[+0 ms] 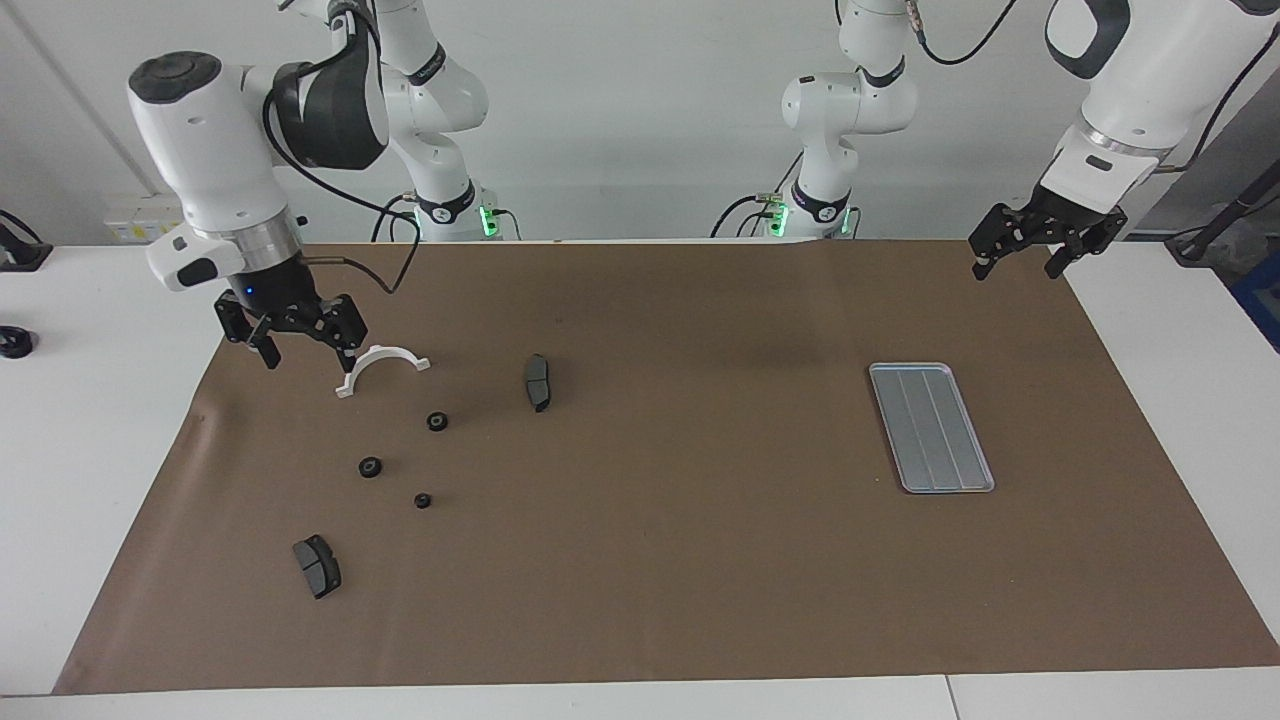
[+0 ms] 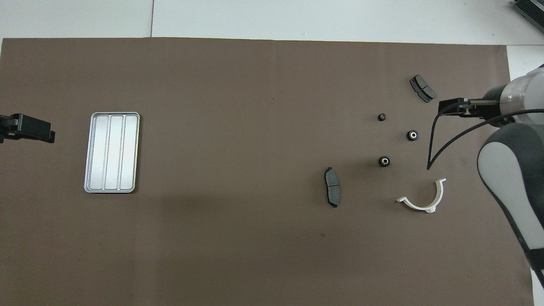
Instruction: Pick bearing gear from pile to tray
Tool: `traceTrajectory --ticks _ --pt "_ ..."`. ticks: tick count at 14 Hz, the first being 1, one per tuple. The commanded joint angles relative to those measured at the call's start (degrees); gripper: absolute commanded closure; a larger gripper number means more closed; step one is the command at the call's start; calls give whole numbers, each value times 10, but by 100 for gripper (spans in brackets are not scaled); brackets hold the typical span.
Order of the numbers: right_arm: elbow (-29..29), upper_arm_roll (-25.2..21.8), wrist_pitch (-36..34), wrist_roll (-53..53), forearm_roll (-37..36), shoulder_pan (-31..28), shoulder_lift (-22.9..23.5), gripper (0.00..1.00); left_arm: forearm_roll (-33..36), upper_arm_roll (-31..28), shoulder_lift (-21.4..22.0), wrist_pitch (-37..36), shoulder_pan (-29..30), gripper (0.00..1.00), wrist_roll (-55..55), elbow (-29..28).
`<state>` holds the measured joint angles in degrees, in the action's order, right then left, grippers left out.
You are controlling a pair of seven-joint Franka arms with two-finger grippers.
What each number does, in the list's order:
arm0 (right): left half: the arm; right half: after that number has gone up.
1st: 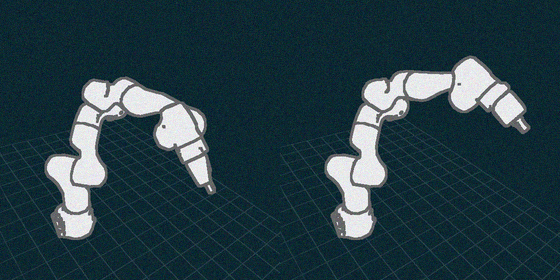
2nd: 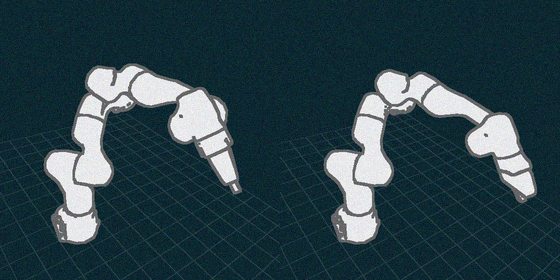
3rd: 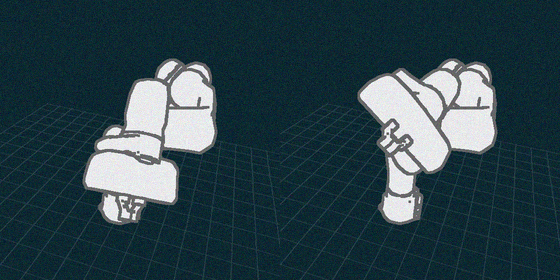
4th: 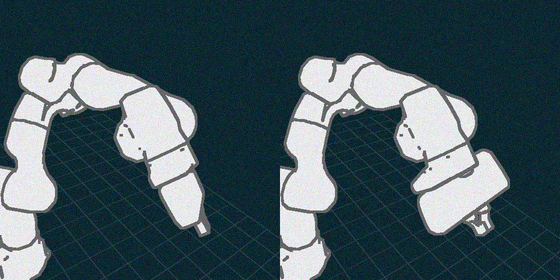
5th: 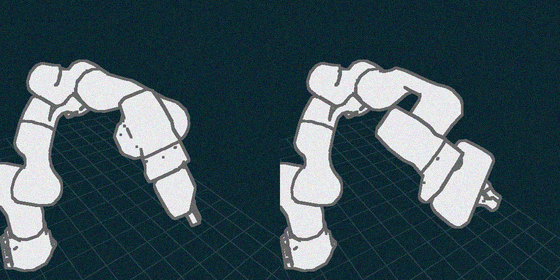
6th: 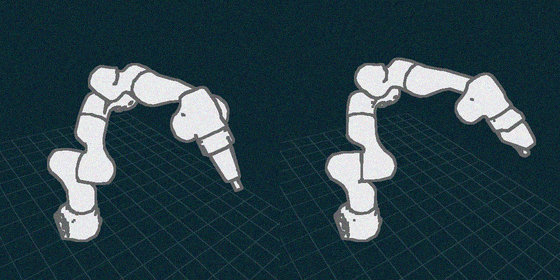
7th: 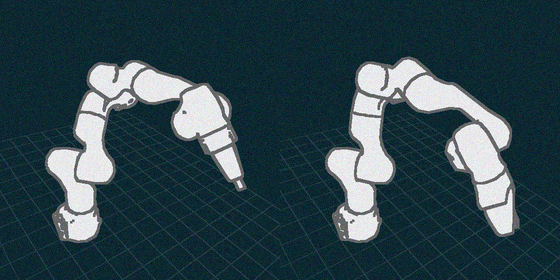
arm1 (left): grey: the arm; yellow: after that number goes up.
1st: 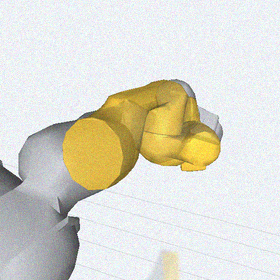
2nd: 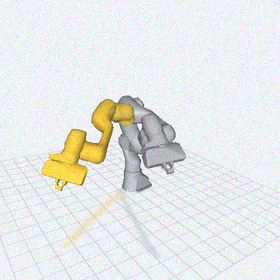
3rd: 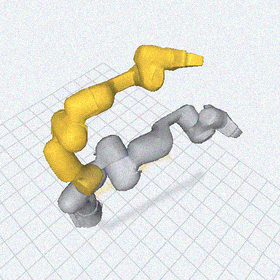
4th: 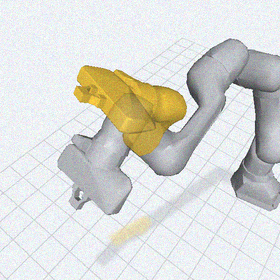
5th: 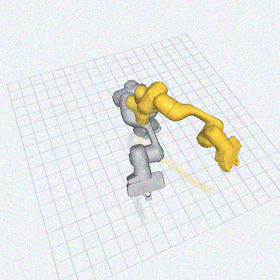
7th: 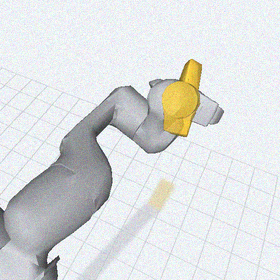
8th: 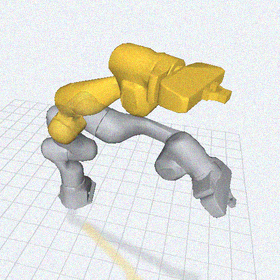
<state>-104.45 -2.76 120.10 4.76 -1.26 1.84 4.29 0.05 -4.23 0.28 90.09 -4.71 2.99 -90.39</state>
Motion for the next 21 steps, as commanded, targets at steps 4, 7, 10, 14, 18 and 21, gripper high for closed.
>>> traceTrajectory --ticks 4,7,10,14,18,21 --pt "-77 4 108 -48 7 -8 70 0 -5 4 10 8 8 0 -3 -11" --pt "-127 4 187 -80 7 -16 98 0 -5 4 10 8 8 0 -4 -11" --pt "-140 4 193 -91 7 -19 105 0 -5 4 10 7 8 0 -3 -11" --pt "-139 4 225 -93 7 -30 141 18 -5 4 10 8 8 0 -4 -11" --pt "-132 4 241 -86 7 -28 153 38 -5 4 10 8 12 0 -4 -11" --pt "-118 4 248 -86 7 -27 172 38 -5 4 10 8 12 0 -3 -11"
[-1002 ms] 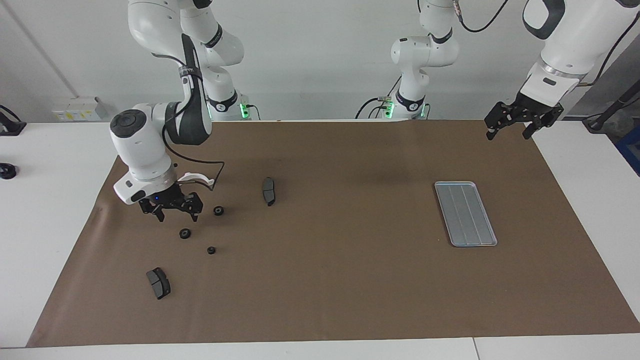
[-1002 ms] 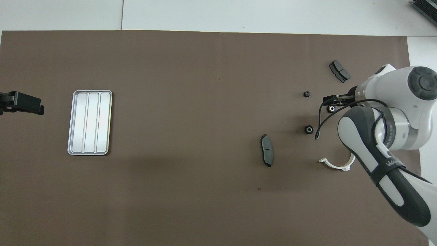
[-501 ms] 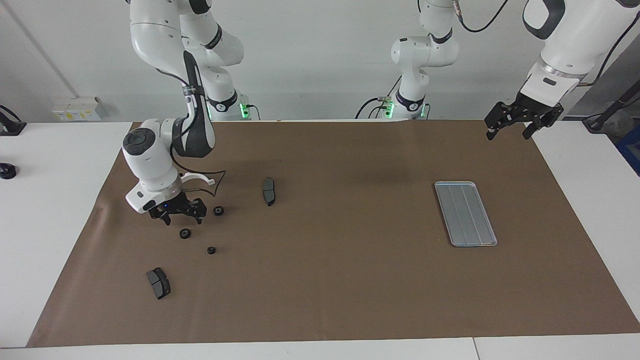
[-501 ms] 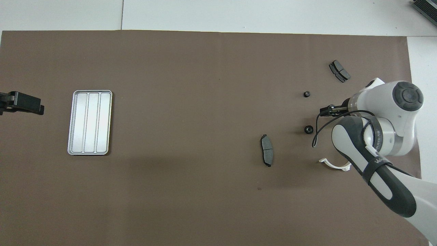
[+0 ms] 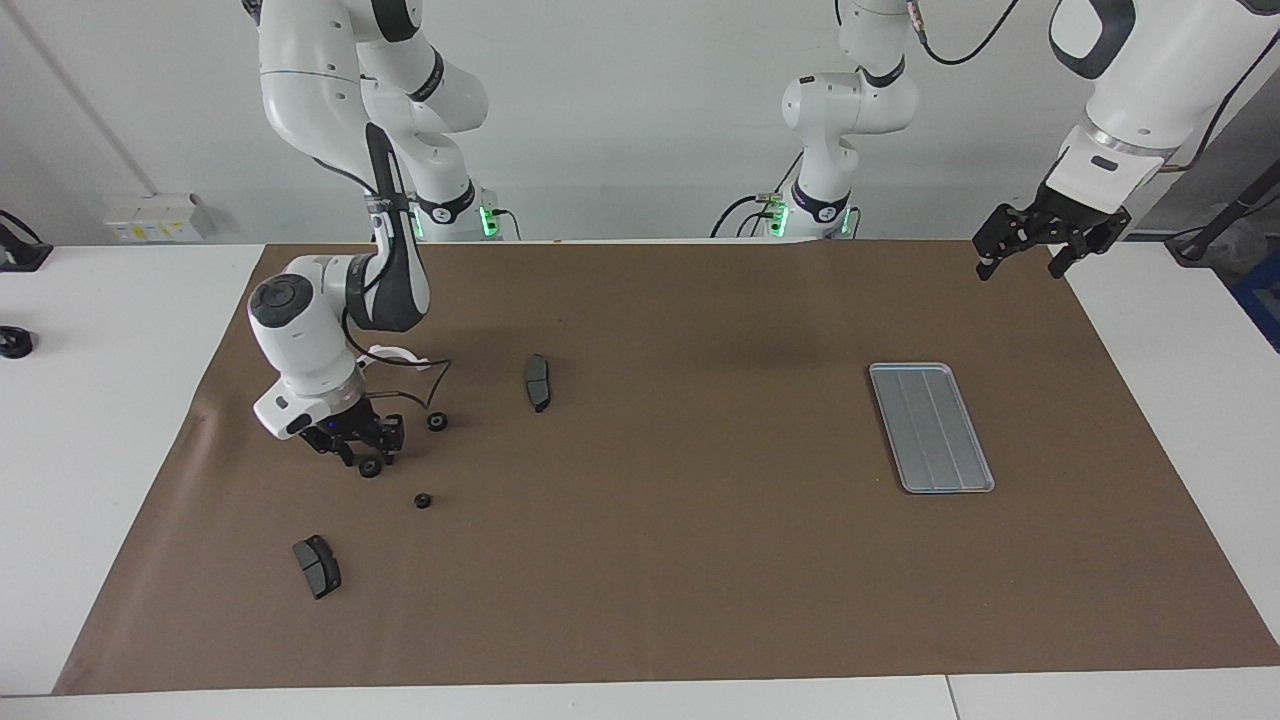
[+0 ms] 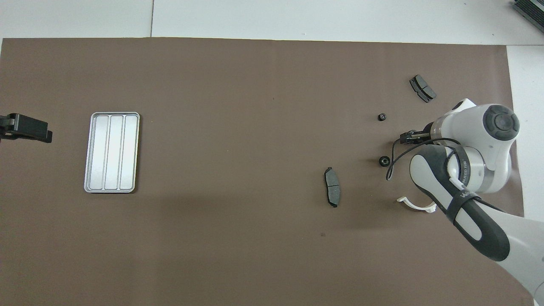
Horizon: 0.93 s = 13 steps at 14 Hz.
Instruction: Pick bearing gear from pile to tray
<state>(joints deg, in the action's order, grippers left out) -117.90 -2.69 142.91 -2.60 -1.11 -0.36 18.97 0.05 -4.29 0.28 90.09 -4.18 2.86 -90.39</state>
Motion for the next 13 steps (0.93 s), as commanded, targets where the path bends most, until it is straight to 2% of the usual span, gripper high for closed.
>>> traceTrajectory --ticks 1,2,3,7,8,10,13 --pt "16 3 20 -13 6 -6 26 38 -5 4 10 8 7 0 -2 -11" --pt "17 3 20 -13 6 -6 27 39 -5 4 10 8 7 0 -3 -11" --pt "18 3 19 -12 6 -6 27 48 -5 4 10 8 7 0 -4 -11" --pt "29 3 11 -3 7 -6 27 97 -5 4 10 7 7 0 -1 -11" --pt "29 3 11 2 7 -5 27 100 -5 4 10 6 7 0 -1 -11" --pt "31 3 2 6 7 -2 20 100 -5 4 10 9 7 0 -2 -11" --pt "83 19 -119 57 7 18 -23 100 -5 4 10 8 7 0 -2 -11"
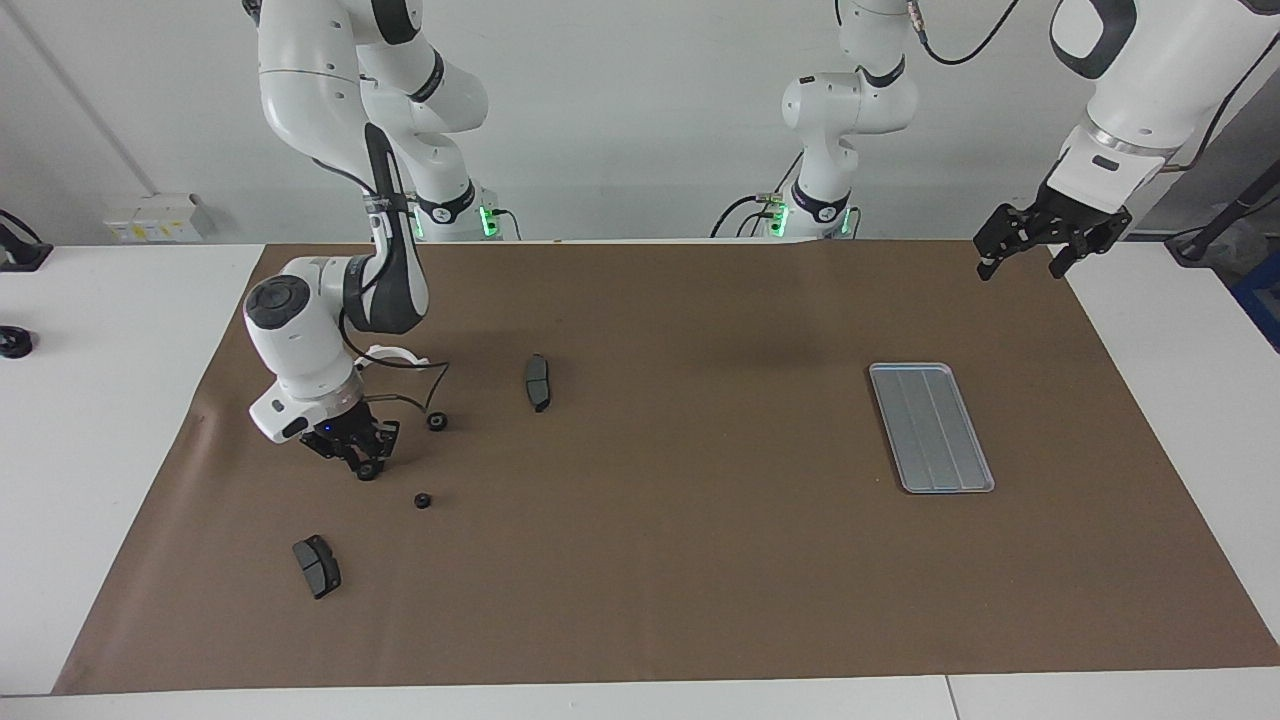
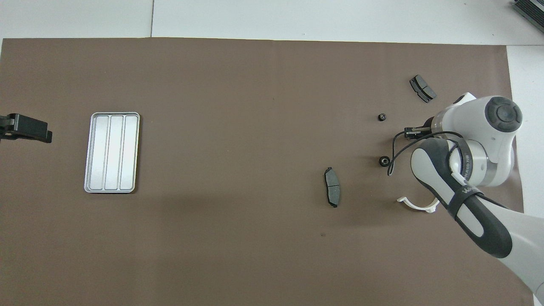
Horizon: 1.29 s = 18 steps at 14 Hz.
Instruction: Pick bearing gear from pile to tray
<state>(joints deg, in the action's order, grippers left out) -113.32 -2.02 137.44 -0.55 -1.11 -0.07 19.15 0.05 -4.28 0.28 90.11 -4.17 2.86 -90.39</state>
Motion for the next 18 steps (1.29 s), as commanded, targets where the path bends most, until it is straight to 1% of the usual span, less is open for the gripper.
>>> traceTrajectory --ticks 1,2,3,7,8,9,10,11,13,14,15,16,18 --pt "61 13 -95 73 6 34 -28 100 -5 4 10 8 7 0 -1 -11" --pt "80 13 -111 113 6 58 -28 100 -5 4 10 9 7 0 -1 -11" --pt "85 13 -104 160 6 86 -25 100 -5 4 10 9 7 0 -2 -11" --pt "86 18 -38 347 8 194 -19 100 -5 4 10 8 7 0 -2 -12" --pt "87 19 -19 383 8 212 -12 100 -5 4 10 8 7 0 -2 -12" --pt "88 20 2 416 24 231 -2 100 -5 4 10 8 7 0 -2 -12" --pt "96 19 22 445 48 256 11 100 -5 4 10 9 7 0 -2 -12" --pt "109 19 34 467 58 286 34 100 -5 4 10 9 7 0 -2 -11" --pt "150 19 45 533 51 325 87 100 -5 4 10 6 7 0 -1 -11" --pt "159 18 65 563 50 346 109 100 -5 4 10 4 7 0 -1 -11" --pt "161 18 81 573 48 353 120 96 -5 4 10 -2 7 0 -2 -12" --pt "161 19 83 574 45 355 124 90 -5 4 10 0 7 0 -1 -11" --pt "158 18 82 575 44 365 128 81 -5 4 10 -2 6 0 -1 -11"
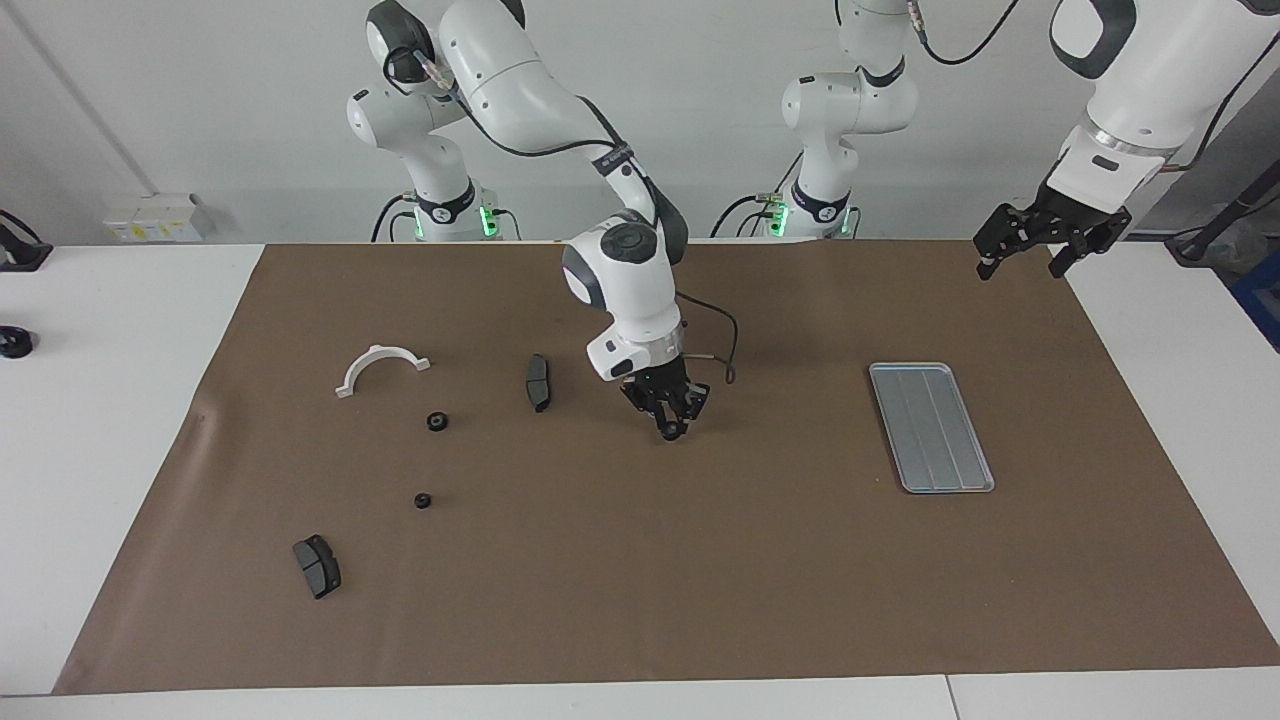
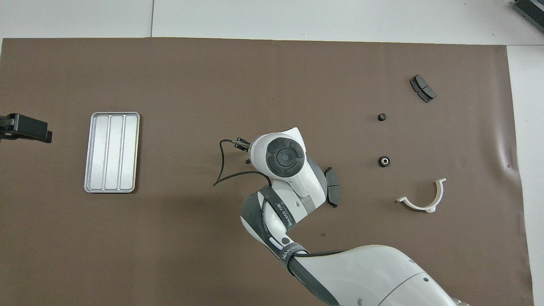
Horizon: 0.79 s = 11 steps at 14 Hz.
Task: Pick bearing gear from pile to tray
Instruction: 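Carry the bearing to mid-table and release it with the right gripper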
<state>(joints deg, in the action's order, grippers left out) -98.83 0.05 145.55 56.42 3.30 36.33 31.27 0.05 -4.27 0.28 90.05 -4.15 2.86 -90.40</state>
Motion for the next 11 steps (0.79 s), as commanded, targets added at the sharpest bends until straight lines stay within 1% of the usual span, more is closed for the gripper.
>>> traceTrajectory --ticks 1,2,3,5,6,8,10,11 --pt "13 -2 1 4 0 1 7 71 -5 4 10 -1 6 0 -1 -11" --pt "14 -2 1 4 -1 1 7 15 -5 4 10 -1 6 0 -1 -11" --pt "15 -4 -5 5 -8 2 7 0 -5 4 10 -1 6 0 -1 -11" --pt "15 -8 -11 7 -43 5 2 0 -4 3 14 -10 13 0 -1 -10" --pt "15 -12 -19 7 -46 -4 -10 0 -4 4 17 -8 14 0 2 -12" --pt "14 -26 -40 -10 -59 -37 -50 0 -9 4 26 17 20 0 -2 -36" --pt "14 -26 -80 -73 -64 -73 -80 0 -9 7 25 36 11 0 1 -42" --pt "14 -27 -104 -122 -66 -92 -93 0 -9 11 24 49 4 0 0 -45"
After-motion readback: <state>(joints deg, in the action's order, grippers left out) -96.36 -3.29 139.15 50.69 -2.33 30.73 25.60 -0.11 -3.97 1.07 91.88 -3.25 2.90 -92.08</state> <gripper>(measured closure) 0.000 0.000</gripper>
